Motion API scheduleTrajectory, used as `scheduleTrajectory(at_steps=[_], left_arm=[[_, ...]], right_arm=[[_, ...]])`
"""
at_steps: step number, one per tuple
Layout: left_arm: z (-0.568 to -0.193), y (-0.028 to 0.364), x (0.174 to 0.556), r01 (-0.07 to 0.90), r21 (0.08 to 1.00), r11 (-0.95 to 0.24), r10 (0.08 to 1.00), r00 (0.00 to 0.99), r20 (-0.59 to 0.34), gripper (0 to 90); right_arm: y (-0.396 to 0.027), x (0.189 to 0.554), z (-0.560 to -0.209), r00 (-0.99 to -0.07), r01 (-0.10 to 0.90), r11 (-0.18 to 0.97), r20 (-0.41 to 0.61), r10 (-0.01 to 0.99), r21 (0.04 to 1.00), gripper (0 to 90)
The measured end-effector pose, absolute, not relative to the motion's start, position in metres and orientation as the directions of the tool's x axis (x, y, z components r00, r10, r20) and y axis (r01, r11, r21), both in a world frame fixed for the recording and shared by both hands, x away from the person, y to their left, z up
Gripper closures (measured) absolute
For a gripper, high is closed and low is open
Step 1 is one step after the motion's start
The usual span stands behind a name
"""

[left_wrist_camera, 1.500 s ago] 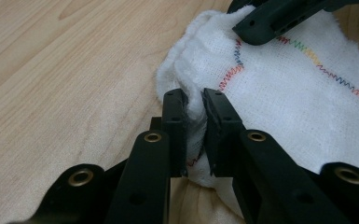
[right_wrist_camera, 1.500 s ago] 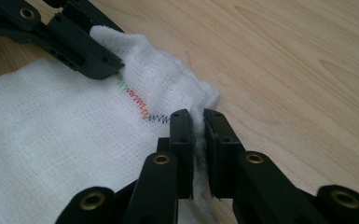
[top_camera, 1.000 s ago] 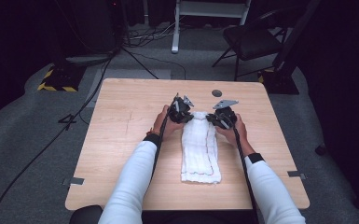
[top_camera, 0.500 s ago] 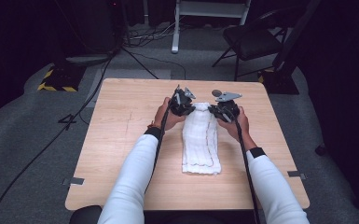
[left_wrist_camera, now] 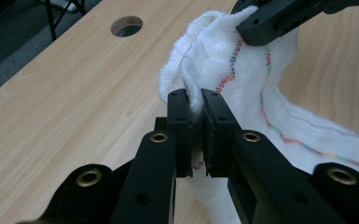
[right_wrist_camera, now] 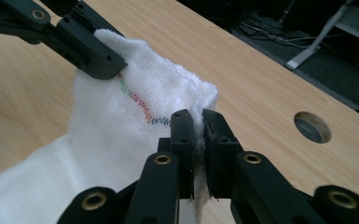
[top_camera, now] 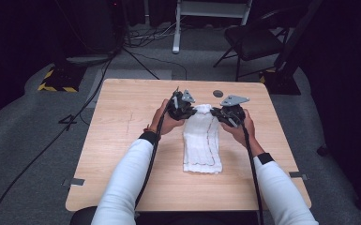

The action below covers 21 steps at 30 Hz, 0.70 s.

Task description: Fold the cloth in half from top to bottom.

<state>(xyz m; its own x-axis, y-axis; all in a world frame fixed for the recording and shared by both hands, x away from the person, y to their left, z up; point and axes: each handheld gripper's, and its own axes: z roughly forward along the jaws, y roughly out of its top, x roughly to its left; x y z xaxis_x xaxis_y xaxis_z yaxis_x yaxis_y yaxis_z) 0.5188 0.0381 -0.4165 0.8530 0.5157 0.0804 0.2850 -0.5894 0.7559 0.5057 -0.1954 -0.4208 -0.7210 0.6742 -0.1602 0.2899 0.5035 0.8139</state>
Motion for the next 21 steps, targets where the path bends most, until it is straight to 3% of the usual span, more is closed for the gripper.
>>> scheduleTrajectory(at_steps=[21], left_arm=[[-0.444, 0.051, 0.429, 0.193, 0.729, -0.657, 0.303, 0.953, 0.021, 82.2]], right_arm=[[-0.210, 0.421, -0.439, -0.876, 0.242, 0.554, -0.066, 0.477, 0.796, 83.6]])
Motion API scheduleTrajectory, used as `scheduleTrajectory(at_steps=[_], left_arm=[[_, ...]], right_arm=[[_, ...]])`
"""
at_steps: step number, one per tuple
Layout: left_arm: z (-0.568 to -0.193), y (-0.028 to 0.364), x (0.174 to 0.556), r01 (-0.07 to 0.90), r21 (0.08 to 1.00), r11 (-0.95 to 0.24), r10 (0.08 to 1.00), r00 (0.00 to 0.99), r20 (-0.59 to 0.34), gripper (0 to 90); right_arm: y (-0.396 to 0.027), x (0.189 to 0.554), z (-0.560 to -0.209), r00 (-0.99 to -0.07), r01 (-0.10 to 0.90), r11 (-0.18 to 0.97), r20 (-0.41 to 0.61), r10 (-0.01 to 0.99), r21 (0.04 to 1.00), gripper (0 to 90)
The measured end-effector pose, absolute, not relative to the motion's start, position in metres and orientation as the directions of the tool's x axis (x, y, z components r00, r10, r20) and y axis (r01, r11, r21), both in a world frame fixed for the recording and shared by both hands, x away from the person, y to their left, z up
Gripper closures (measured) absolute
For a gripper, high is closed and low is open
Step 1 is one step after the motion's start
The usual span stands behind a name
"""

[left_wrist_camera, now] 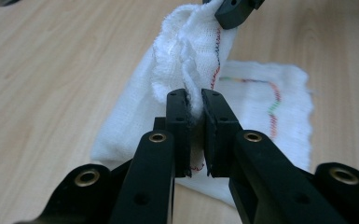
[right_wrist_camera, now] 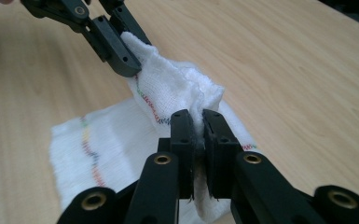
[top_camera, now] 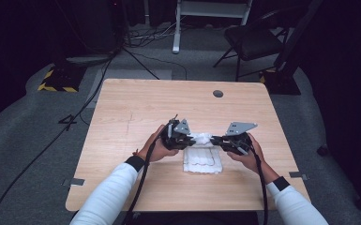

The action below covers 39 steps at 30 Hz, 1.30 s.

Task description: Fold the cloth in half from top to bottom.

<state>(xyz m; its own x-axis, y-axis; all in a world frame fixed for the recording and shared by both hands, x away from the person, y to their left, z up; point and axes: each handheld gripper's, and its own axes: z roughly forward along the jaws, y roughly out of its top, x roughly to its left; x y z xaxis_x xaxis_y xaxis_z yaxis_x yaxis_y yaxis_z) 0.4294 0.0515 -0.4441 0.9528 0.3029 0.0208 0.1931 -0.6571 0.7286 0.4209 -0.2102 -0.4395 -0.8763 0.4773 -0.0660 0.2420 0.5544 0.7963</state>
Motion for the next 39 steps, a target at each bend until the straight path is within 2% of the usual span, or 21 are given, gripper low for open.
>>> scheduleTrajectory(at_steps=[4, 9, 16, 24, 30, 39], left_arm=[[-0.449, 0.050, 0.415, 0.179, 0.719, -0.671, 0.273, 0.962, 0.016, 82.0], [-0.451, 0.048, 0.397, 0.149, 0.712, -0.686, 0.260, 0.964, 0.048, 82.2], [-0.460, 0.042, 0.381, 0.110, 0.677, -0.728, 0.233, 0.968, 0.093, 81.2], [-0.473, 0.047, 0.376, 0.128, 0.665, -0.735, 0.233, 0.970, 0.071, 77.5], [-0.485, 0.043, 0.375, 0.106, 0.646, -0.756, 0.224, 0.969, 0.103, 74.3], [-0.488, 0.044, 0.379, 0.078, 0.656, -0.750, 0.208, 0.971, 0.122, 77.2]], right_arm=[[-0.214, 0.407, -0.443, -0.896, 0.232, 0.573, -0.057, 0.441, 0.786, 83.5], [-0.219, 0.393, -0.449, -0.904, 0.243, 0.563, -0.026, 0.427, 0.789, 83.2], [-0.221, 0.378, -0.459, -0.910, 0.243, 0.600, -0.034, 0.413, 0.762, 81.0], [-0.224, 0.373, -0.475, -0.920, 0.252, 0.637, -0.024, 0.390, 0.729, 79.6], [-0.223, 0.373, -0.482, -0.917, 0.250, 0.660, -0.046, 0.397, 0.709, 77.9], [-0.221, 0.374, -0.487, -0.909, 0.255, 0.654, -0.054, 0.413, 0.712, 76.7]])
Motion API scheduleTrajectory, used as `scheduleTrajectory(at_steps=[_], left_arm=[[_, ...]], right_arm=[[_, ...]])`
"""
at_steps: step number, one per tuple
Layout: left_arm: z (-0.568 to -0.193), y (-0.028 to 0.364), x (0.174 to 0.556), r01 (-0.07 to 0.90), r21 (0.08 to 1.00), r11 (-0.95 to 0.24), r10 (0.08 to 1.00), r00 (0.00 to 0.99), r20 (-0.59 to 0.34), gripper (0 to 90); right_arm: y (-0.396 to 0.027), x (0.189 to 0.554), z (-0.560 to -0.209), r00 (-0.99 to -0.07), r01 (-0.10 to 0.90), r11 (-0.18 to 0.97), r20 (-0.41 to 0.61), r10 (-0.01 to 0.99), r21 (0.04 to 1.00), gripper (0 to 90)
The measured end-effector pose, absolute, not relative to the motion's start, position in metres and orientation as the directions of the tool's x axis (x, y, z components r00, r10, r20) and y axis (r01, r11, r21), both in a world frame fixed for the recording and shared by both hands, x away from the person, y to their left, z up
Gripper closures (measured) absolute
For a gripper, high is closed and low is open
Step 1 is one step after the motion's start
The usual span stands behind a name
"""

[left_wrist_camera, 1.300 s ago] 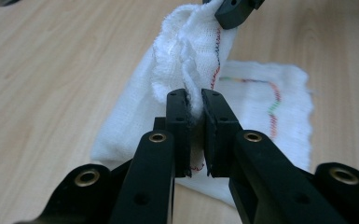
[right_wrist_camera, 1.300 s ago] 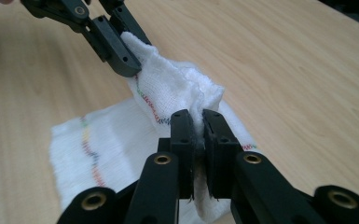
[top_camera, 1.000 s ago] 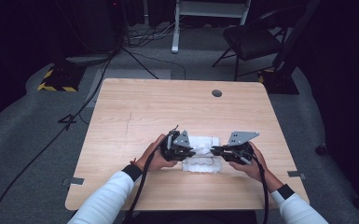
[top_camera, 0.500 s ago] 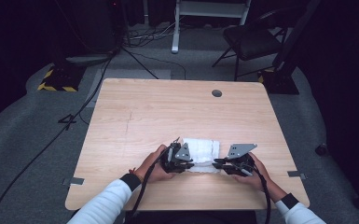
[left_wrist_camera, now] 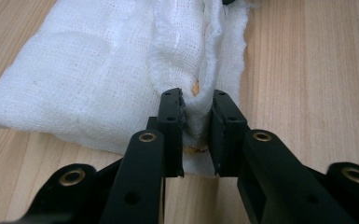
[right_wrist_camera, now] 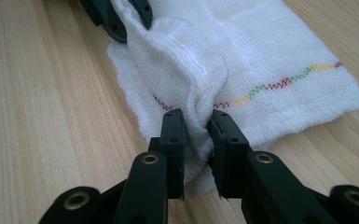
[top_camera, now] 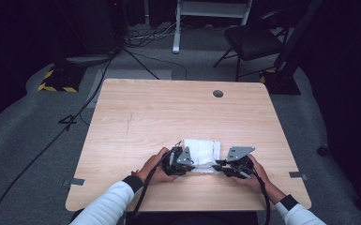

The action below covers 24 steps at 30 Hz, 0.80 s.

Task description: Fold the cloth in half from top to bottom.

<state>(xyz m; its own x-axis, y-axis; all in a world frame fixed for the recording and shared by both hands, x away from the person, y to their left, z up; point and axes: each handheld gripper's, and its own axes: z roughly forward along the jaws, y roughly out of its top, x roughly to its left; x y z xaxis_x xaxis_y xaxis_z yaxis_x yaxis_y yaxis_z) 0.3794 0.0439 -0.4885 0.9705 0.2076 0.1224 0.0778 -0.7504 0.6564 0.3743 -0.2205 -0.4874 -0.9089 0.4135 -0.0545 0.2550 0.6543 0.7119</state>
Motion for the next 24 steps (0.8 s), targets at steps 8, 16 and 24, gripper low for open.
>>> scheduleTrajectory(at_steps=[8, 16, 24], left_arm=[[-0.488, 0.041, 0.399, 0.095, 0.651, -0.753, 0.242, 0.960, 0.140, 77.4], [-0.489, 0.037, 0.435, 0.147, 0.660, -0.737, 0.308, 0.942, 0.134, 77.3], [-0.485, 0.038, 0.436, 0.170, 0.657, -0.735, 0.316, 0.943, 0.109, 64.5]], right_arm=[[-0.217, 0.388, -0.488, -0.887, 0.254, 0.658, -0.099, 0.450, 0.709, 77.6], [-0.214, 0.424, -0.488, -0.843, 0.290, 0.640, -0.127, 0.522, 0.711, 77.8], [-0.217, 0.429, -0.487, -0.835, 0.304, 0.626, -0.115, 0.538, 0.718, 67.9]])
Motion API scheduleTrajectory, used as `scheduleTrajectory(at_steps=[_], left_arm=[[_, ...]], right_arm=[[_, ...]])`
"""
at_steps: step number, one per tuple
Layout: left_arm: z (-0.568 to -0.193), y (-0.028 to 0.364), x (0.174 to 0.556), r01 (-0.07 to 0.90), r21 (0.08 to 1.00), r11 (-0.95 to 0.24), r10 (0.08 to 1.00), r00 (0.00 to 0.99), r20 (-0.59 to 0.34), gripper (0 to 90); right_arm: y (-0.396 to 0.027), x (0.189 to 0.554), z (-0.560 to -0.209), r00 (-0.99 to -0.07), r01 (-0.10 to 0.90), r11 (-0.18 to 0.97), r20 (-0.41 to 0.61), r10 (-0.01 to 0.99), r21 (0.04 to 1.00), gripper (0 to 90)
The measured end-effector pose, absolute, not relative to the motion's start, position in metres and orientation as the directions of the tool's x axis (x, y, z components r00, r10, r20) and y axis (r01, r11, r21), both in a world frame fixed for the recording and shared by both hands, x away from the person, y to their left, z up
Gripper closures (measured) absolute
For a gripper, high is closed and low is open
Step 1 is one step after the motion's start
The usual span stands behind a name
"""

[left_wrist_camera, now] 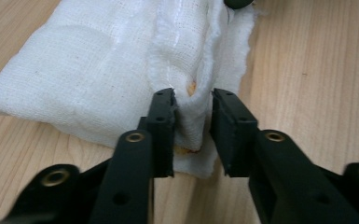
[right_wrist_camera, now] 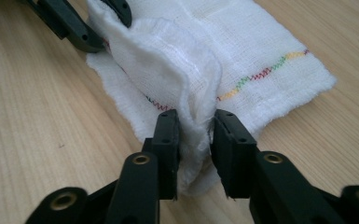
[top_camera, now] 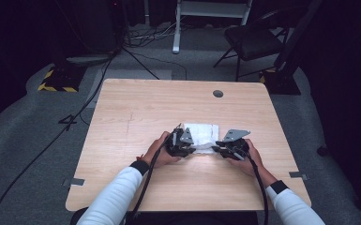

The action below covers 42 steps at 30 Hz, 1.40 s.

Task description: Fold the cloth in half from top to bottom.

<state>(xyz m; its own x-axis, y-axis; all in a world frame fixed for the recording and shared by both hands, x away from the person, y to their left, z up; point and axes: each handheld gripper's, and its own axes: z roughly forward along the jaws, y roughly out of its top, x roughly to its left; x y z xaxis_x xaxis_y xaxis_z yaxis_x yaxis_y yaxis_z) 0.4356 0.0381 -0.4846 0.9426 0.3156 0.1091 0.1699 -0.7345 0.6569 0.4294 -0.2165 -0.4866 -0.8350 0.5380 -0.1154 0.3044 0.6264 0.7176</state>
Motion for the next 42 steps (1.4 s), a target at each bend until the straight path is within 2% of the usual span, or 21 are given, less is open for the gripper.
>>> scheduleTrajectory(at_steps=[8, 17, 24, 28, 42], left_arm=[[-0.473, 0.049, 0.423, 0.165, 0.683, -0.711, 0.306, 0.948, 0.091, 54.5], [-0.460, 0.056, 0.409, 0.199, 0.666, -0.719, 0.359, 0.927, 0.112, 30.7], [-0.457, 0.068, 0.397, 0.223, 0.637, -0.738, 0.395, 0.908, 0.140, 26.6], [-0.458, 0.075, 0.392, 0.215, 0.610, -0.762, 0.388, 0.907, 0.164, 23.5], [-0.465, 0.098, 0.371, 0.240, 0.585, -0.775, 0.430, 0.878, 0.209, 19.2]], right_arm=[[-0.221, 0.414, -0.476, -0.859, 0.282, 0.627, -0.100, 0.502, 0.726, 55.5], [-0.225, 0.405, -0.466, -0.847, 0.293, 0.645, -0.122, 0.518, 0.706, 39.0], [-0.233, 0.398, -0.459, -0.822, 0.290, 0.658, -0.171, 0.543, 0.695, 35.0], [-0.237, 0.394, -0.459, -0.821, 0.284, 0.665, -0.182, 0.540, 0.691, 38.1], [-0.258, 0.382, -0.459, -0.796, 0.302, 0.681, -0.216, 0.565, 0.668, 34.7]])
